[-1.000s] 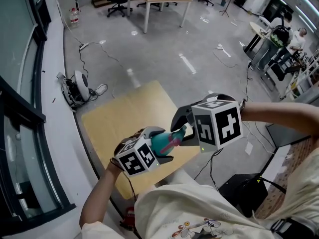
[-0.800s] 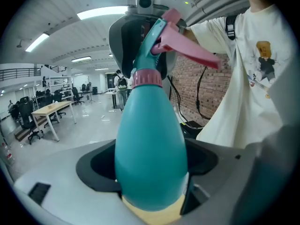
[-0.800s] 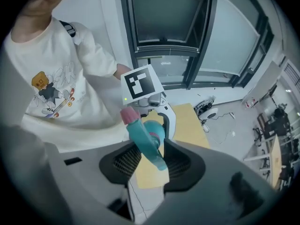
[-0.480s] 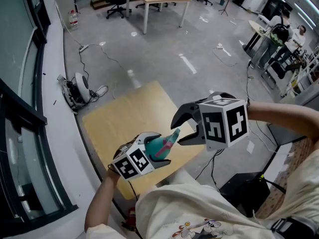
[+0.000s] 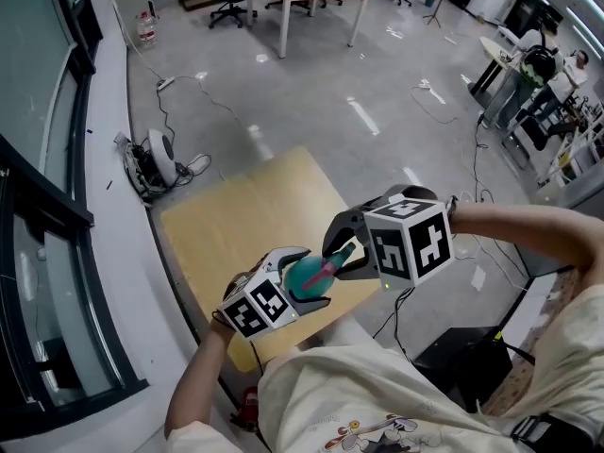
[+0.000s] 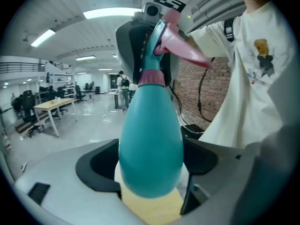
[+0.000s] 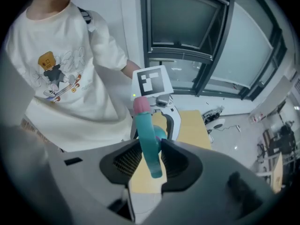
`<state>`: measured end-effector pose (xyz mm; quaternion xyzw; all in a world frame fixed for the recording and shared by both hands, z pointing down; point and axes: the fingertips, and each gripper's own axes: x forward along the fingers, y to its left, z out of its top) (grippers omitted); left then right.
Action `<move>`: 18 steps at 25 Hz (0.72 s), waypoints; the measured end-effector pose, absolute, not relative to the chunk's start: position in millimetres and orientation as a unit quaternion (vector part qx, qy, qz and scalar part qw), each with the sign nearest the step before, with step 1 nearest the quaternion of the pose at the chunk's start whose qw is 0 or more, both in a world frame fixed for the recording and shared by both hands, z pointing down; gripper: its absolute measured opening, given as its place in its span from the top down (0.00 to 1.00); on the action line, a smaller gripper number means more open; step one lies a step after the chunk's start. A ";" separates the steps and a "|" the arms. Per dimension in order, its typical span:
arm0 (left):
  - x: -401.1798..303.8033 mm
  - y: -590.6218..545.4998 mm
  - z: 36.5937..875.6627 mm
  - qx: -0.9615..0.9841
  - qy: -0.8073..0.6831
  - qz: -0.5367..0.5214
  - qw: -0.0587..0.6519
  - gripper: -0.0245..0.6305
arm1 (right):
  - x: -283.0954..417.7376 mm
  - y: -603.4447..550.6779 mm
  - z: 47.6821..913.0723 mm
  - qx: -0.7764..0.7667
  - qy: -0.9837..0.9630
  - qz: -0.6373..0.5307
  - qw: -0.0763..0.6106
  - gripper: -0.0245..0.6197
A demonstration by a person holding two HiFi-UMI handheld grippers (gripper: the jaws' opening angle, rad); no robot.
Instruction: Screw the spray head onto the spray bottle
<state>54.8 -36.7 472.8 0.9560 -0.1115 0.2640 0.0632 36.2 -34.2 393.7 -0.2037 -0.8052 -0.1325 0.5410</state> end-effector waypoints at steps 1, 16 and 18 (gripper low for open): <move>47.6 -41.9 481.4 0.951 -0.138 0.266 0.069 0.33 | 39.2 -41.2 400.5 -0.191 -0.806 -0.119 0.547 0.76; -16.5 -49.6 547.7 0.863 -0.354 0.290 0.213 0.95 | 11.8 -138.7 619.9 -0.024 -0.773 -0.047 0.633 0.76; -18.6 -45.5 549.1 0.861 -0.357 0.289 0.218 0.95 | 7.7 -141.3 646.5 -0.016 -0.767 -0.039 0.640 0.76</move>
